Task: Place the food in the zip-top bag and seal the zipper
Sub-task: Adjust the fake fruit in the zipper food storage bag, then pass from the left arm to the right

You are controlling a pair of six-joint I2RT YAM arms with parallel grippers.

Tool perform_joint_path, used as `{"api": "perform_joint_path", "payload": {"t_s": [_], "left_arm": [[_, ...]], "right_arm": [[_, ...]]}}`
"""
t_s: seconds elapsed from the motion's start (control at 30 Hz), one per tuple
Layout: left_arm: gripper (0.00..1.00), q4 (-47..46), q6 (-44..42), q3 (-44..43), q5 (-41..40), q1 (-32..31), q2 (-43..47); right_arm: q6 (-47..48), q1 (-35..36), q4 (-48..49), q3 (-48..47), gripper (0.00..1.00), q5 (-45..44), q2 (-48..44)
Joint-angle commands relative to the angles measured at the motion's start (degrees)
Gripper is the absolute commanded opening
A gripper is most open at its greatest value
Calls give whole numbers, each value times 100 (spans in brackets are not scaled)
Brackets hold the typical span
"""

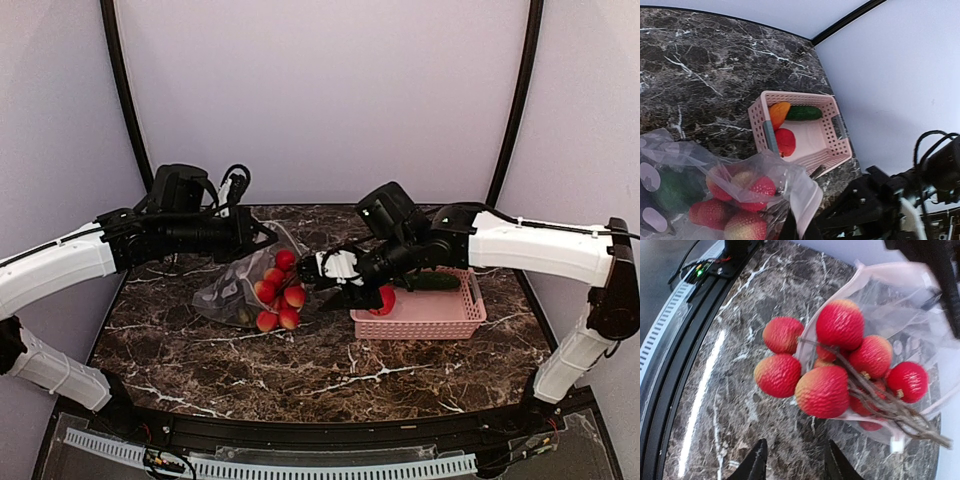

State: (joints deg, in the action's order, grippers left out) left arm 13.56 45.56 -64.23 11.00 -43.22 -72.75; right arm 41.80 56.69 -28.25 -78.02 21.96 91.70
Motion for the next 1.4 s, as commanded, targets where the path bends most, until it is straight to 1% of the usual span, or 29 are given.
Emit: {"api": "perform_joint_path", "payload": {"t_s": [0.0, 0.07, 0.13, 0.17, 0.2, 0.23, 0.27, 0.3, 0.33, 0.37, 0.43, 0.5, 0.63, 0.73, 0.8, 0.97, 1.03, 1.1, 1.23, 1.37], "left_arm": [[1, -927, 804, -73, 787, 25, 10], [1, -829, 833, -308, 903, 27, -75], [1, -466, 634, -631, 901, 33, -177], [1, -61, 526, -761, 854, 38, -226], [2, 210, 232, -1005, 632, 40, -337], [3, 734, 62, -1097, 473, 55, -411], [4, 968, -341, -1223, 128, 61, -606], [7, 1404, -528, -1258, -185, 91, -850], [8, 1611, -888, -1325, -331, 106, -1010], [10, 1950, -1235, -1353, -570, 117, -1355], [12, 2229, -1637, -1413, -695, 126, -1849], [13, 2408, -1821, -1475, -808, 126, -2256], [13, 2377, -1932, -1558, -906, 126, -2549], [12, 2331, -1949, -1600, -969, 126, -2526], [11, 2282, -1968, -1621, -996, 128, -2491], [10, 2269, -2047, -1691, -1029, 130, -2537], [10, 2259, -2055, -1690, -1016, 130, -2543], [9, 2247, -2059, -1694, -1011, 130, -2542], [9, 2246, -2052, -1713, -976, 130, -2542], [9, 2230, -2035, -1716, -925, 130, -2486]], "right_arm": [[451, 9, -460, 96, 40, 167, -324], [542, 15, -624, 1, 45, 283, -377], [616, 35, -834, -163, 48, 336, -365], [621, 50, -861, -223, 48, 347, -371], [640, 53, -876, -246, 49, 385, -380], [667, 53, -852, -244, 49, 396, -383], [683, 46, -803, -199, 49, 372, -363], [714, 52, -709, -121, 49, 330, -328], [762, 51, -603, -12, 49, 285, -298], [805, 45, -465, 92, 49, 238, -256], [873, 49, -182, 240, 49, 125, -126], [931, 46, -33, 231, 50, -28, 71], [1036, 53, -106, 70, 47, -23, 317], [1212, 70, -254, 88, 44, 15, 313], [1281, 74, -277, 139, 42, -169, 320], [1194, -48, -294, 278, 43, -328, 179], [1169, -91, -277, 346, 45, -347, 16], [1152, -104, -280, 410, 45, -353, -123], [1019, -122, -409, 456, 41, -504, -283], [1048, -167, -428, 680, 34, -476, -282]]}}
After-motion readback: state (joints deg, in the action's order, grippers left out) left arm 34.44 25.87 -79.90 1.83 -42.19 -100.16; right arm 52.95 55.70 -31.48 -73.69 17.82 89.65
